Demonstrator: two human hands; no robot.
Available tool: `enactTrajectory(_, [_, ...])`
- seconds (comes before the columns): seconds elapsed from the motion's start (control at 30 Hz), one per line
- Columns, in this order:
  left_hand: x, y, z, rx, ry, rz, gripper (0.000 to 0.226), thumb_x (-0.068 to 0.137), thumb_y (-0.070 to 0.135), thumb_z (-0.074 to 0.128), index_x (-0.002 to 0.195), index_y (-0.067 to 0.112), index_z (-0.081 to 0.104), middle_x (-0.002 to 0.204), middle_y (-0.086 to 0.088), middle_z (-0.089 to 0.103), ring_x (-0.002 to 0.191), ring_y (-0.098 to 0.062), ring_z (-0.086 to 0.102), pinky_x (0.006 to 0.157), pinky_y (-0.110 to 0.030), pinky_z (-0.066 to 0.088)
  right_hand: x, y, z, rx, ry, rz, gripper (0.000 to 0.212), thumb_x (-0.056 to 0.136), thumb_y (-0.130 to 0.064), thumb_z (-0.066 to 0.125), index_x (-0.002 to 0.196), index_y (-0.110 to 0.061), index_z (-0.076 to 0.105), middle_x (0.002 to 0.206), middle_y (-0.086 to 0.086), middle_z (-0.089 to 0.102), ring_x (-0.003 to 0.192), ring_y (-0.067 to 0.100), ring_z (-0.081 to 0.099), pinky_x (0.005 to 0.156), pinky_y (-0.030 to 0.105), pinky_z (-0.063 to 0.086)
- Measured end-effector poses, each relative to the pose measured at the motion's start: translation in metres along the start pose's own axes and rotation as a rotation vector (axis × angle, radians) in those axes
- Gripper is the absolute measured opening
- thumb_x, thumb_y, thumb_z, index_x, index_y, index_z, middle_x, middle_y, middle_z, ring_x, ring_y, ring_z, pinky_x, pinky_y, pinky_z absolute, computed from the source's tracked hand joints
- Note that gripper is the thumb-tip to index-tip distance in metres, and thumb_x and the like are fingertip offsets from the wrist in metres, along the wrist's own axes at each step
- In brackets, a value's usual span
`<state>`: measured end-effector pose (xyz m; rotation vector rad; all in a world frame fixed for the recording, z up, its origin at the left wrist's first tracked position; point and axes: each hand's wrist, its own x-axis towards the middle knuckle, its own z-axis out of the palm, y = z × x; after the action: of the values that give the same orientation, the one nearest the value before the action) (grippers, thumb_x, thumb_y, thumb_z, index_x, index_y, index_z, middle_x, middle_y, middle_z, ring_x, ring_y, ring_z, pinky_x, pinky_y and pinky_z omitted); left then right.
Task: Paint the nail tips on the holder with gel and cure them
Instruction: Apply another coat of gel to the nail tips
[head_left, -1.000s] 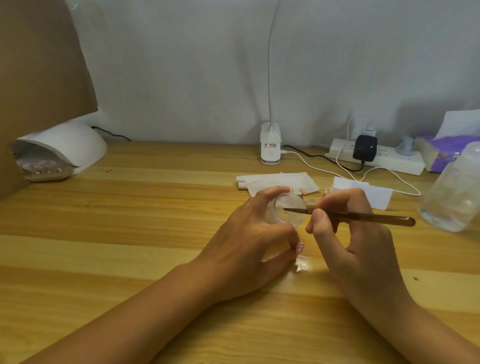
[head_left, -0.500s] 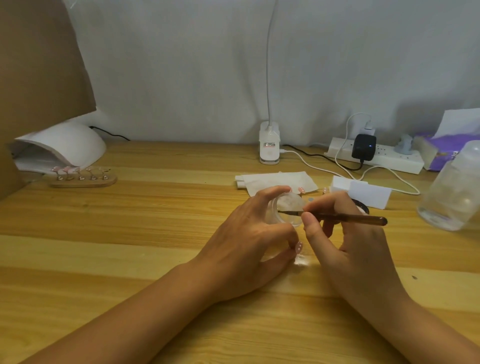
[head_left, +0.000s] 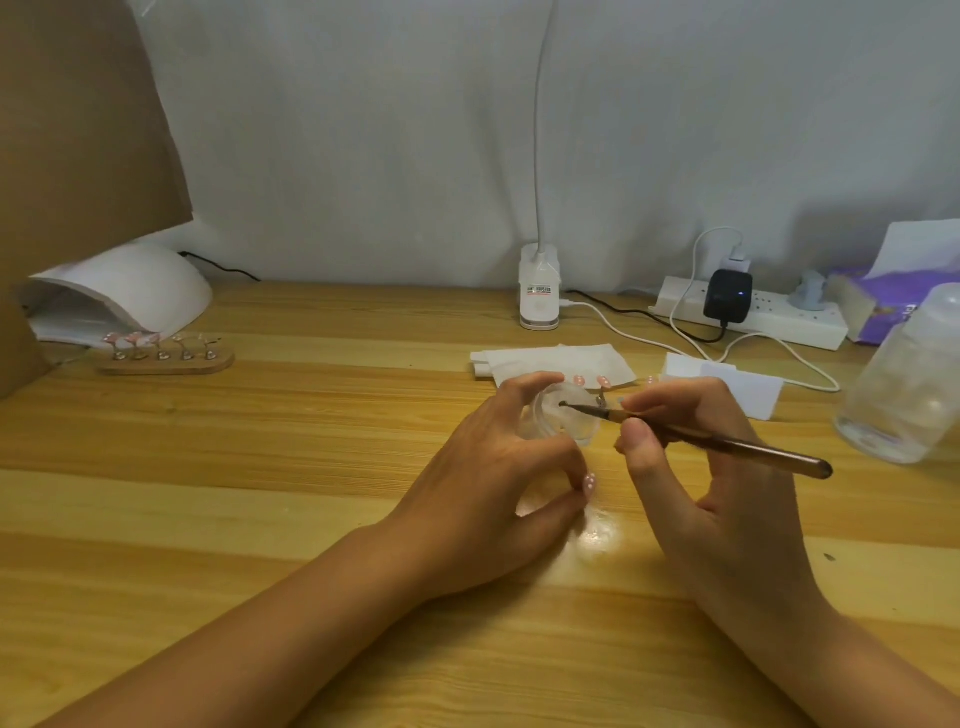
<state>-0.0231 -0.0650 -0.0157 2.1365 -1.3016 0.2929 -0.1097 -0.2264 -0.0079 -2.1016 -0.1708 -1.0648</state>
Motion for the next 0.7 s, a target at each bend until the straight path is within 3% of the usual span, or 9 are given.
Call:
enactTrajectory(0.1, [0.001, -0.002, 0.001, -0.043, 0.045, -0.159, 0.011, 0.084, 0.035, 0.072, 0.094, 0.035, 0.069, 0.147, 0.001, 0.034, 0.139, -0.014, 0.035, 0.107, -0.035, 0.039, 0.001, -0.002, -0.001, 0.036, 0.009, -0.017, 0.019, 0.091, -0.024, 0.056, 0.106, -0.013, 0.06, 0.095, -0.014, 0.065, 0.091, 0.006, 0.066, 0.078, 0.021, 0.052])
enactTrajectory(0.17, [0.002, -0.005, 0.0, -0.054, 0.103, -0.292, 0.009, 0.083, 0.035, 0.072, 0.091, 0.036, 0.068, 0.143, 0.004, 0.036, 0.135, -0.012, 0.038, 0.101, -0.024, 0.036, 0.002, -0.003, -0.002, 0.046, 0.013, -0.007, 0.017, 0.091, -0.022, 0.06, 0.105, -0.012, 0.06, 0.095, -0.013, 0.066, 0.092, 0.004, 0.066, 0.08, 0.016, 0.051])
enactTrajectory(0.3, [0.005, -0.009, -0.003, -0.071, 0.155, -0.466, 0.01, 0.084, 0.033, 0.072, 0.085, 0.04, 0.065, 0.143, 0.005, 0.038, 0.136, -0.015, 0.037, 0.099, -0.022, 0.03, 0.002, -0.001, -0.004, 0.079, 0.01, 0.15, 0.012, 0.089, -0.025, 0.065, 0.095, -0.027, 0.055, 0.087, -0.017, 0.062, 0.087, 0.005, 0.063, 0.075, 0.014, 0.049])
enactTrajectory(0.43, [0.006, -0.008, -0.004, -0.074, 0.171, -0.477, 0.013, 0.085, 0.031, 0.071, 0.084, 0.04, 0.064, 0.154, -0.003, 0.033, 0.148, -0.013, 0.02, 0.107, -0.022, 0.021, 0.004, 0.001, -0.005, 0.171, 0.018, 0.297, 0.013, 0.091, -0.02, 0.067, 0.089, -0.024, 0.054, 0.081, -0.004, 0.063, 0.071, 0.011, 0.061, 0.063, 0.024, 0.052])
enactTrajectory(0.53, [0.006, -0.007, -0.006, -0.081, 0.21, -0.459, 0.016, 0.086, 0.029, 0.072, 0.083, 0.041, 0.061, 0.158, -0.006, 0.028, 0.15, -0.011, 0.012, 0.108, -0.022, 0.016, 0.005, 0.004, -0.006, 0.278, 0.037, 0.398, 0.006, 0.093, -0.014, 0.061, 0.091, -0.016, 0.056, 0.078, 0.001, 0.067, 0.067, 0.012, 0.062, 0.06, 0.022, 0.053])
enactTrajectory(0.63, [0.006, -0.006, -0.006, -0.037, 0.327, -0.403, 0.012, 0.085, 0.028, 0.074, 0.084, 0.036, 0.064, 0.157, -0.003, 0.027, 0.147, -0.015, 0.016, 0.11, -0.03, 0.019, 0.007, 0.007, -0.006, 0.365, 0.032, 0.49, 0.006, 0.096, -0.014, 0.054, 0.098, -0.014, 0.059, 0.08, 0.004, 0.071, 0.068, 0.02, 0.064, 0.064, 0.026, 0.057])
enactTrajectory(0.7, [0.006, -0.004, -0.005, 0.036, 0.422, -0.295, 0.01, 0.084, 0.026, 0.074, 0.088, 0.031, 0.066, 0.15, -0.003, 0.034, 0.139, -0.021, 0.029, 0.107, -0.033, 0.029, 0.008, 0.008, -0.006, 0.393, 0.024, 0.53, 0.009, 0.098, -0.016, 0.051, 0.1, -0.016, 0.06, 0.084, 0.004, 0.073, 0.068, 0.022, 0.066, 0.066, 0.027, 0.058])
